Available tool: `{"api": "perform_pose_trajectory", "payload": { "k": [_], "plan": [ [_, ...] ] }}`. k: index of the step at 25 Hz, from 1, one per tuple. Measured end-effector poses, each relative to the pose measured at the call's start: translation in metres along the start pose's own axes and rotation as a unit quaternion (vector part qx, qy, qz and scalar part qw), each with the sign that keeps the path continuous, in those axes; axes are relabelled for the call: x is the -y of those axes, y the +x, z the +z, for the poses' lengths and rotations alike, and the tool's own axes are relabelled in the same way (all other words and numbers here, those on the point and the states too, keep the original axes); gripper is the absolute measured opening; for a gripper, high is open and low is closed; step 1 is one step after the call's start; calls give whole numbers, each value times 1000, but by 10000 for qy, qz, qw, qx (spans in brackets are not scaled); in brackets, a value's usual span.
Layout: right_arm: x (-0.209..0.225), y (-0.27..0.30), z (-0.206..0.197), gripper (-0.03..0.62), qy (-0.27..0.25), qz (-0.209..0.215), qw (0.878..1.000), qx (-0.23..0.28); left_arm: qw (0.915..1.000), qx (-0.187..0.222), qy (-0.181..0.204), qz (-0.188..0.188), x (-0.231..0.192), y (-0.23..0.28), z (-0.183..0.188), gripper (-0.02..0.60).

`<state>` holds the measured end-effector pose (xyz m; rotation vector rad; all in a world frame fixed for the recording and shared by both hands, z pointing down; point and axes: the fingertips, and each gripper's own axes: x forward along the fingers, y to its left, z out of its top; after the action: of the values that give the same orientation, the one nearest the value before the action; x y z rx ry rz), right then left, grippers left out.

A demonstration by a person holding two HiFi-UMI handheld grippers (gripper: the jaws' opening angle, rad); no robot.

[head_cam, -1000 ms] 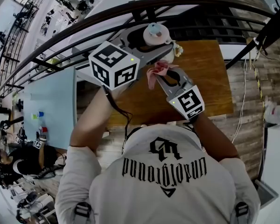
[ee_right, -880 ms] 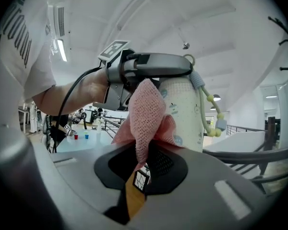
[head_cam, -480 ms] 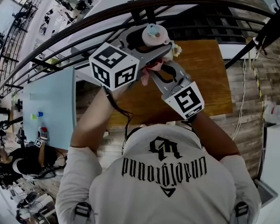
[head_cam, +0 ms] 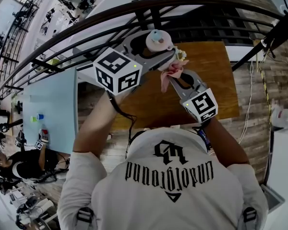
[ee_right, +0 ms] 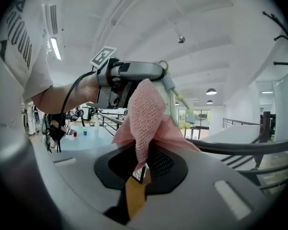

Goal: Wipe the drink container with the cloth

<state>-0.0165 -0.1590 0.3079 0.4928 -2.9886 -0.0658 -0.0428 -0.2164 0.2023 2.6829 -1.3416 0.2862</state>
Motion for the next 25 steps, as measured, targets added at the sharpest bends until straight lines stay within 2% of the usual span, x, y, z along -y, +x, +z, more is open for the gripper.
{"api": "perform_pose_trajectory", "payload": {
  "k": [5, 8, 12, 20, 23, 25],
  "plan": [
    [12, -7, 54, 37, -334, -125, 9987, 359, 9999, 2, -6, -105, 0, -4, -1, 383],
    [20, -10, 71, 37, -482, -128, 9978, 435, 9999, 39, -30, -162, 1, -3, -2, 383],
    [30, -11, 51, 37, -476, -80, 9978, 455, 9997, 106, -50, -202, 3, -2, 0, 383],
    [36, 1, -19, 37, -248, 231, 9994, -110, 9995, 85, 5, -308, 2, -7, -6, 383],
    [41, 5, -19, 37, -225, 318, 9992, -125, 9990, 68, 119, -429, 5, -8, -6, 383],
    [41, 3, -7, 37, -282, 428, 9987, 58, 9985, 66, 146, -527, 10, -9, -8, 383]
  ]
}}
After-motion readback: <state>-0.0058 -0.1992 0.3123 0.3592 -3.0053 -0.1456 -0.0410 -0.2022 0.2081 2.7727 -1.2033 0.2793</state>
